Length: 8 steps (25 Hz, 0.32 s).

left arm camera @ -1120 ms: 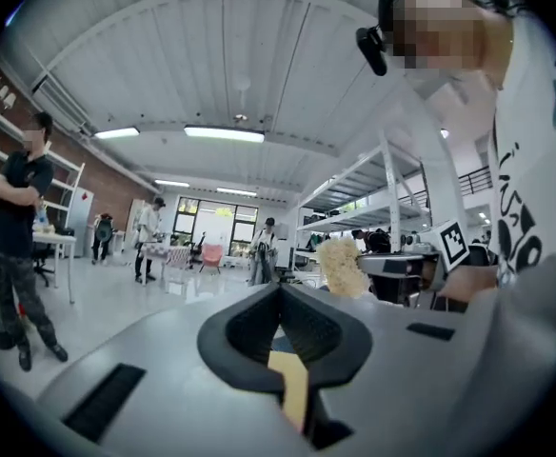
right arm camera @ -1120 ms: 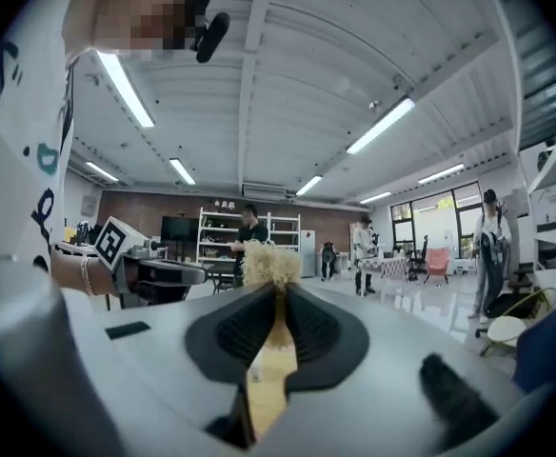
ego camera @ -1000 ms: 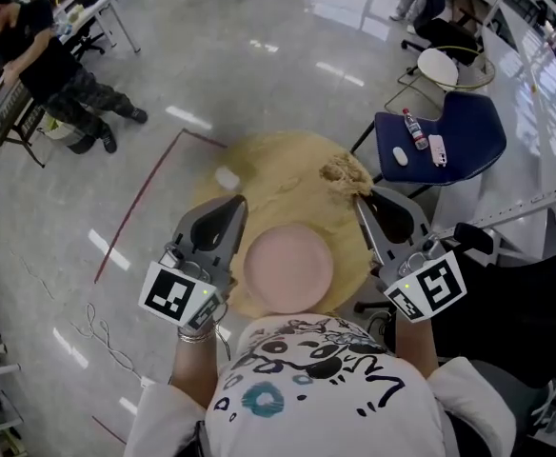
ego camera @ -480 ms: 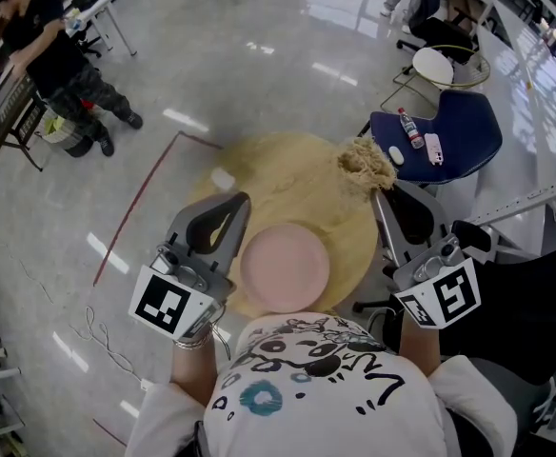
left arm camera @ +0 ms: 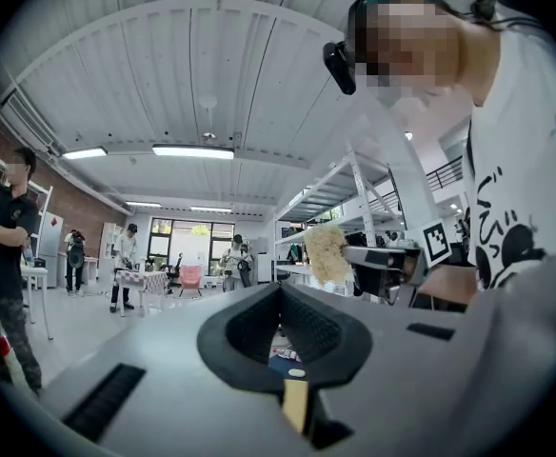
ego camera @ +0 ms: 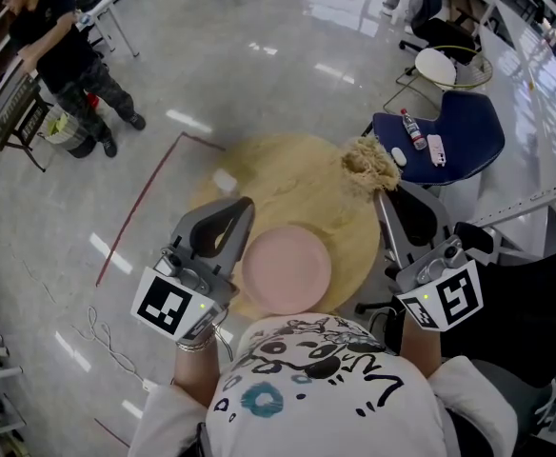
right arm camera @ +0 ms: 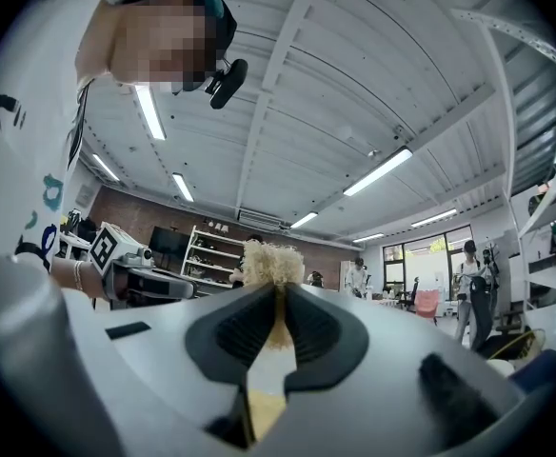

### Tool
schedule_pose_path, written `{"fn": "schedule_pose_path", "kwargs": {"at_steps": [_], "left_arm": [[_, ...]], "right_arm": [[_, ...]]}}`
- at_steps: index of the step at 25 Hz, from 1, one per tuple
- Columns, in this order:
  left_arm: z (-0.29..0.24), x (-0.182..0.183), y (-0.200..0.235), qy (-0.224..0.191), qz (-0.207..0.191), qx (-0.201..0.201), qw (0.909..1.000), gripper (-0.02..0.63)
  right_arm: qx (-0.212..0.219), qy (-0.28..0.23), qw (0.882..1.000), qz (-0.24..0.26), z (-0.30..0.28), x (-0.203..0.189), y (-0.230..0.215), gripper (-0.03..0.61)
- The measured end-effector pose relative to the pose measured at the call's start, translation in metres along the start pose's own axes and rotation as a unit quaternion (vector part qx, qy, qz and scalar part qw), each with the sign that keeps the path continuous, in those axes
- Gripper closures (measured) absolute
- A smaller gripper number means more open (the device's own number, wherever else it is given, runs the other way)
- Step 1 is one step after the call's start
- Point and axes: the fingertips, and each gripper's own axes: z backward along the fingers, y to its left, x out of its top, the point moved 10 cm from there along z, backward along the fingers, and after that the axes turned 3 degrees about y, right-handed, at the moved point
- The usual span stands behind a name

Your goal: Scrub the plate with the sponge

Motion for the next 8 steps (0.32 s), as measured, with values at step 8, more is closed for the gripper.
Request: {"fn": "schedule_pose_path", "kwargs": {"at_steps": [8], "left_arm": [[0.0021,0.0,-0.0017,-0.001,0.001,0.0,1.0,0.598]], "right_arm": [[0.0,0.0,1.0,0.003,0.0003,-0.0013,0.0007,0.531]]}}
